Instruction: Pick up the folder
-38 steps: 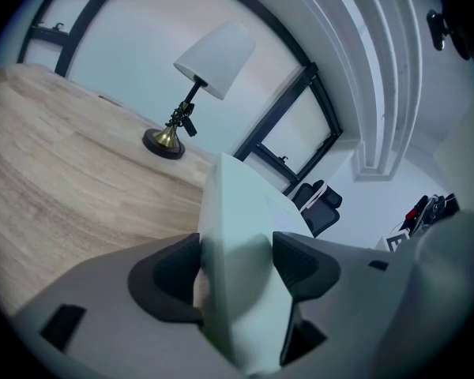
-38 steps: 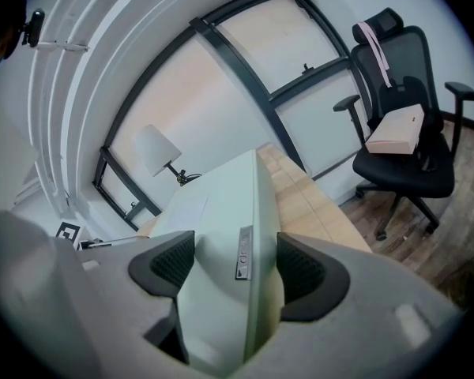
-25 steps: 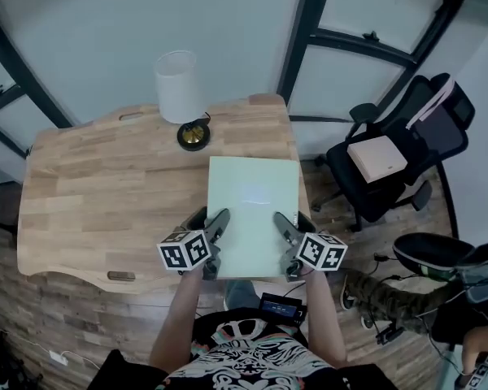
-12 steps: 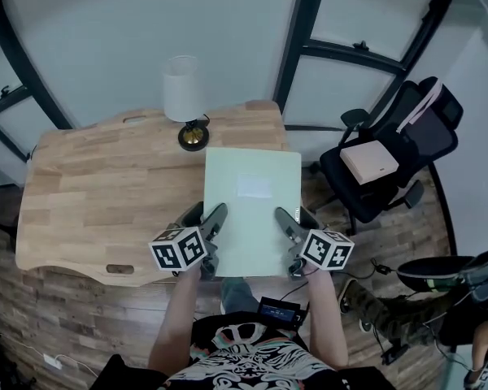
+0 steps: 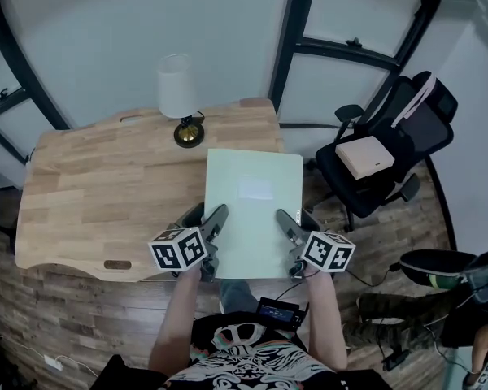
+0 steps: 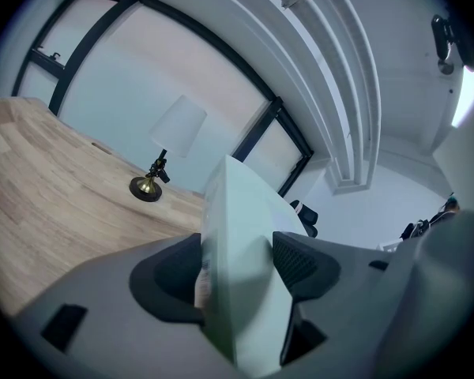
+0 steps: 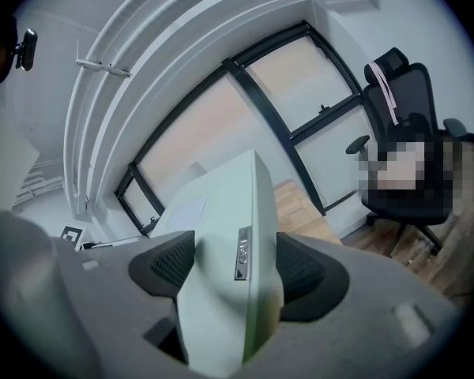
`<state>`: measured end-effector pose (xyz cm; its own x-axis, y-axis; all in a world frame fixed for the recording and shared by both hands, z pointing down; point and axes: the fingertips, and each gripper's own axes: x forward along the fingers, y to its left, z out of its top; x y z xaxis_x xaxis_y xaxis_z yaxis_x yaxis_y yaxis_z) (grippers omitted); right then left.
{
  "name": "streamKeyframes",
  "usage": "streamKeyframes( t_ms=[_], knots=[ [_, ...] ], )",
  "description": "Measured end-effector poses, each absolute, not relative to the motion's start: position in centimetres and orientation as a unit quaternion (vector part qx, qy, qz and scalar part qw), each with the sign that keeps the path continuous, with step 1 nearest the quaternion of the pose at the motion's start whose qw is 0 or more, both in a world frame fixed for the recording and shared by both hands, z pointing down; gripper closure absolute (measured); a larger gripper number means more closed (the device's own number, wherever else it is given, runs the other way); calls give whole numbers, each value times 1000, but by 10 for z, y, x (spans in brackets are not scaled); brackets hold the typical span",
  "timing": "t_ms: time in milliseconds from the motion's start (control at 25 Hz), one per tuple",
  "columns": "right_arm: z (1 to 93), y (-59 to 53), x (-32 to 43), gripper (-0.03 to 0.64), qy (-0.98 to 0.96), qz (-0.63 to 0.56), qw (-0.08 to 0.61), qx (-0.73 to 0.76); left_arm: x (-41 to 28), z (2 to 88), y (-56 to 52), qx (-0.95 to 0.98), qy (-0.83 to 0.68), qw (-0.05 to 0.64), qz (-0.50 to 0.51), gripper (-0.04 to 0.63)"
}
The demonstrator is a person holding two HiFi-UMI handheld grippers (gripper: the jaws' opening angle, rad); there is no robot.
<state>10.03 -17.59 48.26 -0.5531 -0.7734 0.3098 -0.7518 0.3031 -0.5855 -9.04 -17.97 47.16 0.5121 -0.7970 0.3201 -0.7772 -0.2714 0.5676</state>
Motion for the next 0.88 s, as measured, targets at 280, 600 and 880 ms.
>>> streamKeyframes(
  t_ms=[280, 600, 880],
  knots=[
    [485, -176, 108, 305, 803, -358, 17, -476, -83, 473, -181, 799, -492, 346, -9, 316],
    [486, -174, 120, 305, 796, -365, 20, -482, -70, 471, -183, 806, -485, 341, -5, 316],
    [490, -169, 119, 305, 796, -367, 14, -481, -71, 476, -176, 801, -489, 345, -4, 316]
  ],
)
